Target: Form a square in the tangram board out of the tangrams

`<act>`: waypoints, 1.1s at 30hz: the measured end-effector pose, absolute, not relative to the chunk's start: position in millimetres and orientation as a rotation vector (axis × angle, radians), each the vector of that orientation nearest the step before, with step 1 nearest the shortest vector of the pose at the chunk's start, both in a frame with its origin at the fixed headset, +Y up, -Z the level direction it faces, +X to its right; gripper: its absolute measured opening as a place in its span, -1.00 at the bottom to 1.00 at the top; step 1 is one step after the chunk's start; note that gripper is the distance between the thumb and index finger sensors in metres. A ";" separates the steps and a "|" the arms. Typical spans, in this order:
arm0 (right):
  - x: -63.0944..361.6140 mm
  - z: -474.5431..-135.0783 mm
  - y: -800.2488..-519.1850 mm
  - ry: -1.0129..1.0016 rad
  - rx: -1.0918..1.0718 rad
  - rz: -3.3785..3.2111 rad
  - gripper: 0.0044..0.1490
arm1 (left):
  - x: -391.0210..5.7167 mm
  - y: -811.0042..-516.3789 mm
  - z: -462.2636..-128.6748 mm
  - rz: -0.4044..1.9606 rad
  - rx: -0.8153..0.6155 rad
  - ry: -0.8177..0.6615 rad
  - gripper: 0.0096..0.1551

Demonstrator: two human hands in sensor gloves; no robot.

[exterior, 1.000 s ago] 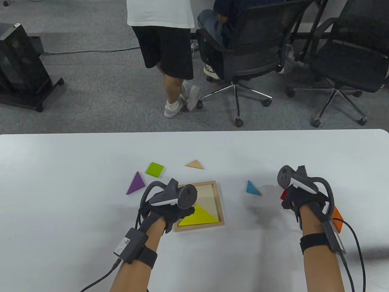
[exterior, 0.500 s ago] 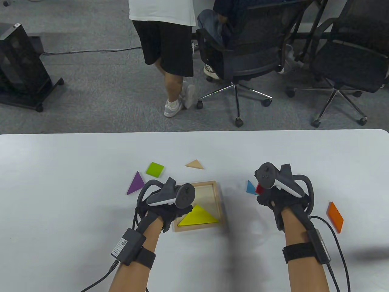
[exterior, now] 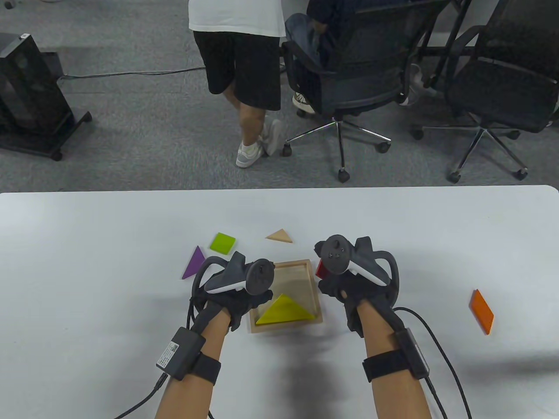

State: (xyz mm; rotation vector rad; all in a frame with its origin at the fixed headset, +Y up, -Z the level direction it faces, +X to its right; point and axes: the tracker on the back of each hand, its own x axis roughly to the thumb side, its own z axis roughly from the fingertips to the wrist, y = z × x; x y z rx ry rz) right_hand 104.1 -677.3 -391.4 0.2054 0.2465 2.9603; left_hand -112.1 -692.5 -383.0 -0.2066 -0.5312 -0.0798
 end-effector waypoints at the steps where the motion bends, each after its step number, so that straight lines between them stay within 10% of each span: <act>1: 98.4 -392.7 -679.8 0.267 0.217 2.948 0.10 | -112.6 -692.5 -383.1 -0.079 -0.208 -0.529 -0.13; 33: 22.5 -422.2 -755.6 0.505 0.125 3.042 0.08 | -140.7 -697.5 -394.1 0.005 -0.258 -0.430 -0.11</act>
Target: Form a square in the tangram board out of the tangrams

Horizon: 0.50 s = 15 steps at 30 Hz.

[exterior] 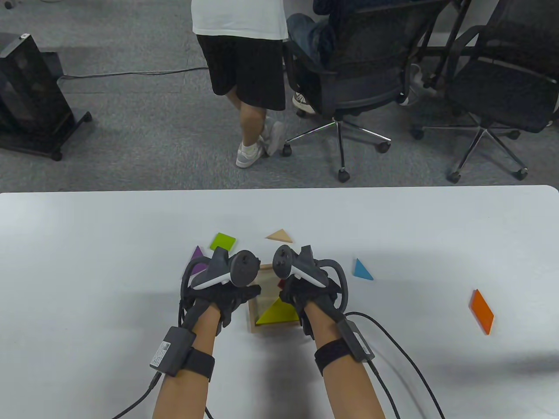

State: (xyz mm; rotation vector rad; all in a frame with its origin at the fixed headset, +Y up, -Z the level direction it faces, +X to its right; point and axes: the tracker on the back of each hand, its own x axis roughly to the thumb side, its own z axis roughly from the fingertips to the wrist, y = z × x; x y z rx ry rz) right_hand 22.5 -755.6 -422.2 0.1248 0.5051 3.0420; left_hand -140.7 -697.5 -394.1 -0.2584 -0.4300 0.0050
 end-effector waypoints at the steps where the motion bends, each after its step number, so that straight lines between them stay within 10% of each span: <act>1: 21.9 -423.1 -755.9 0.509 0.123 3.045 0.08 | -141.4 -697.9 -394.7 0.008 -0.260 -0.428 -0.11; 15: 9.2 -432.3 -762.6 0.645 0.074 3.146 0.02 | -144.0 -701.7 -398.3 0.030 -0.291 -0.416 -0.10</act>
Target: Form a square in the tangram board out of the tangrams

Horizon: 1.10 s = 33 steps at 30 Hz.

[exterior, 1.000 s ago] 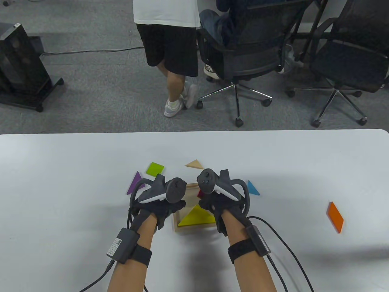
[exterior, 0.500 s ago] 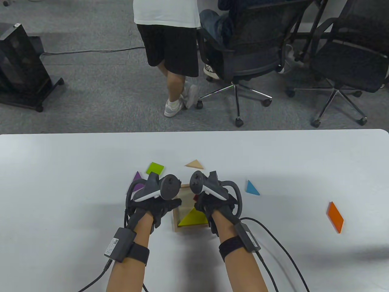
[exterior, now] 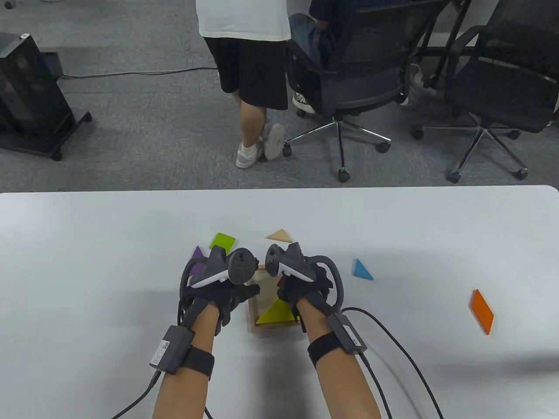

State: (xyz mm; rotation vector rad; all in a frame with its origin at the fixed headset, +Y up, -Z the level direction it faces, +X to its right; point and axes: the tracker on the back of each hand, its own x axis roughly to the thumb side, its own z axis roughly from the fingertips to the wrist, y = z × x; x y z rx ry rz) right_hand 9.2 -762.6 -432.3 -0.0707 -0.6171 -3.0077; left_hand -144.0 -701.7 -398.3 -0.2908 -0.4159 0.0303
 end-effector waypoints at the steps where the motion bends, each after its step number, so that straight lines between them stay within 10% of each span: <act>1: 9.1 -432.7 -762.5 -0.625 -0.067 -3.004 0.02 | -144.1 -701.7 -398.2 0.032 -0.292 -0.415 -0.10; 33: 37.8 -409.4 -758.8 -0.595 -0.160 -2.931 -0.20 | -147.9 -693.0 -396.1 0.056 -0.278 -0.414 -0.12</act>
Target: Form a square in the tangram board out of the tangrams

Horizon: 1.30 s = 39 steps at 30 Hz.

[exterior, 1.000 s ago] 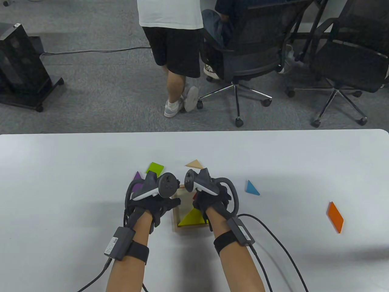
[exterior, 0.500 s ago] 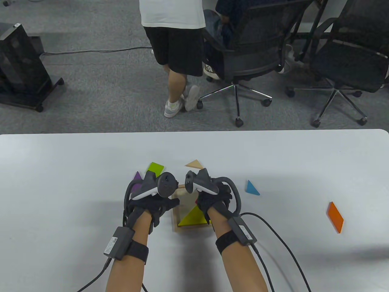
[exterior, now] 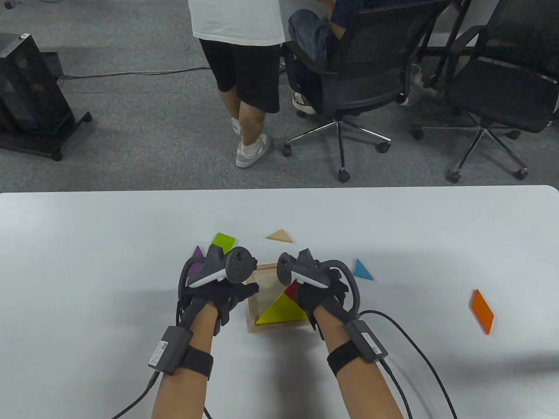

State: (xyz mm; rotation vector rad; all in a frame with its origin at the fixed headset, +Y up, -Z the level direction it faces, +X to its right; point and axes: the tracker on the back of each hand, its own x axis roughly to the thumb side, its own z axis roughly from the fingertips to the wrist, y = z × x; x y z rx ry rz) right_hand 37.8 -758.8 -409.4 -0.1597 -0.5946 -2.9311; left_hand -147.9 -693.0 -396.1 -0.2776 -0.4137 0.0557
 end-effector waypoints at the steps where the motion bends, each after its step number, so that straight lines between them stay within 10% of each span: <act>1: 39.9 -406.8 -758.1 -0.584 -0.164 -2.935 -0.19 | -148.2 -689.6 -395.6 0.064 -0.265 -0.418 -0.13; 22: 64.4 -376.1 -735.5 -0.456 -0.200 -3.030 -0.12 | -179.7 -629.4 -388.5 0.108 -0.083 -0.276 -0.11; 39: 69.5 -370.1 -734.1 -0.450 -0.254 -3.113 -0.10 | -228.5 -699.6 -439.8 0.004 -0.288 0.046 -0.07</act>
